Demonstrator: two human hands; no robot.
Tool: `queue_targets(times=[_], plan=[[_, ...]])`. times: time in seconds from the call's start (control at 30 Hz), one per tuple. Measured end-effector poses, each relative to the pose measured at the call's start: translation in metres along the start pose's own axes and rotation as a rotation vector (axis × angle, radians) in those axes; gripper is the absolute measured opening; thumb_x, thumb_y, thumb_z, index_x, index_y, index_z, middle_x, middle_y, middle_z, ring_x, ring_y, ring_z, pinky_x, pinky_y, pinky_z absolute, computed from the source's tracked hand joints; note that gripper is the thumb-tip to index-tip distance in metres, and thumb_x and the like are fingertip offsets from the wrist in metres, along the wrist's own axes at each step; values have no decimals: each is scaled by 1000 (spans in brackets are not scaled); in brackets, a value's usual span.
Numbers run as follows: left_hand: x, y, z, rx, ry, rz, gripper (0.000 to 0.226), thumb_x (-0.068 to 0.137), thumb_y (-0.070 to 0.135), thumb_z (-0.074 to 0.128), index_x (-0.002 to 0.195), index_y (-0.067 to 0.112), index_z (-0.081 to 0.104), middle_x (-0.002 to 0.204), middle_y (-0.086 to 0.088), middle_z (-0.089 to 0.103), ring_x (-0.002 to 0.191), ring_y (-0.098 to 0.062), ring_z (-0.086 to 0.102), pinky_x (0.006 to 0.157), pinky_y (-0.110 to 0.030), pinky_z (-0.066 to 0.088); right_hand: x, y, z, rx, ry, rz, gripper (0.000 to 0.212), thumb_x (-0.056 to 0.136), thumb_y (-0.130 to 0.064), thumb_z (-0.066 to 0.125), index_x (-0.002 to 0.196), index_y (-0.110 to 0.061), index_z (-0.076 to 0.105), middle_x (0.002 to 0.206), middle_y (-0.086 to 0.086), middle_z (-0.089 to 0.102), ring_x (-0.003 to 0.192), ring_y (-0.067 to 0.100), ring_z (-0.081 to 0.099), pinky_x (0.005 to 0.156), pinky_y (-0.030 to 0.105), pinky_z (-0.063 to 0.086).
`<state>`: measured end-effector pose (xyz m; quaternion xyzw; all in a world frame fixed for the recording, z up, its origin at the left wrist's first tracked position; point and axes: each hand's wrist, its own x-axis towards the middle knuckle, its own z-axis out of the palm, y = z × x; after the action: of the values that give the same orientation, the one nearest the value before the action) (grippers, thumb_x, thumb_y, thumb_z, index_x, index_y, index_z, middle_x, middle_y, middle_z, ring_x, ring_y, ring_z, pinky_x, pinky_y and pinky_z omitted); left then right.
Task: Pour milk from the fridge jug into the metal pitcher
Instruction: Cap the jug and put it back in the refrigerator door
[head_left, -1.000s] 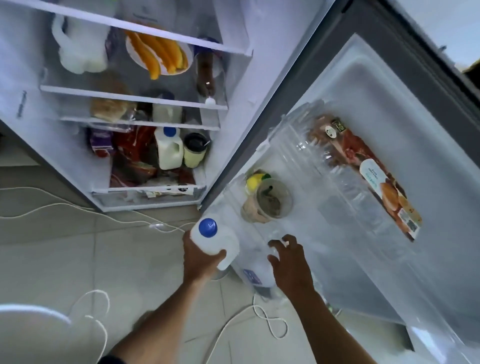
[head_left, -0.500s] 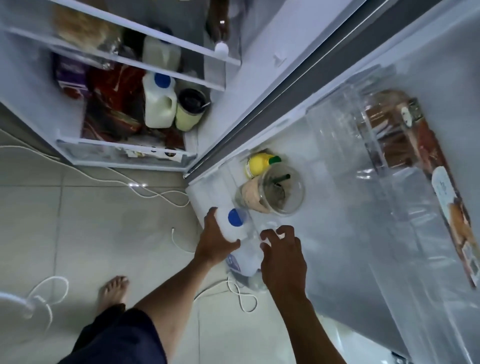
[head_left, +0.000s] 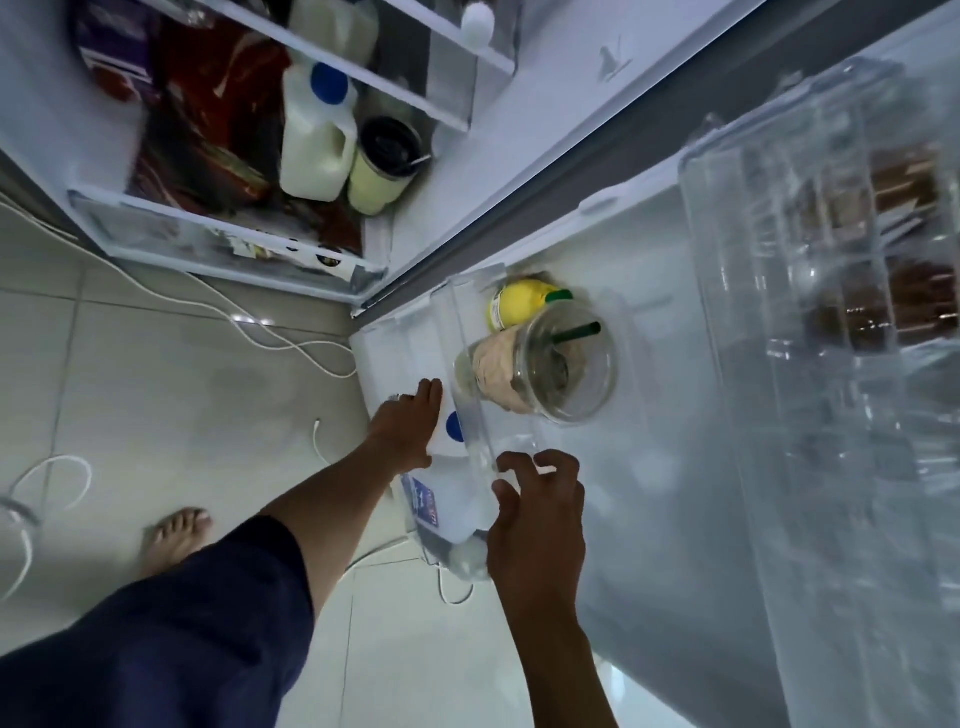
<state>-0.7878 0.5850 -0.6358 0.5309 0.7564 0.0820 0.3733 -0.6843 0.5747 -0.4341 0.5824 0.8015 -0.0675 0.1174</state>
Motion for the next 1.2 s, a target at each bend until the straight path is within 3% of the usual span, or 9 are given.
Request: queue_targets(times=[0.2,0.37,0.43,0.6,0.73,0.87,0.97,1.1,1.2], plan=[[3,9,2,66,-70,-64,104,69,31,87,145,6,20,141,-13,46,109,-30,64,92,-36,52,1,-3,4,38,5,-8,23,88,-20,66,106,-34,61,126,-3,43,113,16,47,70,32,56],[-9,-3,-1,16,-169,-42,113,81,34,75,155,8,-7,163,-17,5,138,-38,39,102,-43,44,-3,-2,8,71,38,-33,32,84,-10,69,101,-35,60,122,-4,42,109,17,47,55,33,54],[-18,-10,-2,-80,-195,-49,103,88,35,66,156,13,-9,163,-16,6,135,-36,44,100,-44,45,0,3,12,67,36,-9,35,83,-9,69,101,-37,58,123,-6,40,110,15,46,56,31,53],[-67,-19,-57,-335,-8,-151,62,95,24,54,150,16,24,148,-12,36,125,-33,54,99,-41,45,0,1,-2,202,-52,10,20,91,-15,60,102,-32,63,126,-2,39,117,19,42,73,36,54],[-97,-12,-127,-233,26,-72,40,94,27,53,133,17,48,137,-6,53,122,-27,55,99,-35,44,-11,8,-31,452,-154,-66,29,95,-12,52,119,-25,59,128,3,39,120,21,43,99,28,38],[-122,10,-205,-163,273,-10,13,92,30,51,93,19,58,106,-8,70,99,-31,65,75,-34,47,-29,10,-68,623,-217,-65,16,95,-15,50,96,-21,65,105,3,60,92,16,59,87,26,47],[-159,45,-246,-218,488,78,13,94,30,53,96,19,59,82,-1,66,77,-26,62,63,-31,41,-57,0,-110,653,-425,-130,21,92,-17,49,75,-23,60,78,-4,62,66,10,58,63,28,49],[-211,111,-271,-212,626,245,12,94,27,56,96,18,63,85,-3,70,75,-25,62,61,-31,42,-116,-2,-188,896,-523,-346,20,95,-16,50,79,-12,61,73,3,61,66,16,57,58,28,47],[-253,176,-261,-155,712,478,9,92,22,57,93,15,63,89,-3,69,80,-23,62,66,-32,46,-159,40,-251,1023,-243,-431,21,98,-16,48,84,-10,62,78,8,62,71,21,60,64,34,54]])
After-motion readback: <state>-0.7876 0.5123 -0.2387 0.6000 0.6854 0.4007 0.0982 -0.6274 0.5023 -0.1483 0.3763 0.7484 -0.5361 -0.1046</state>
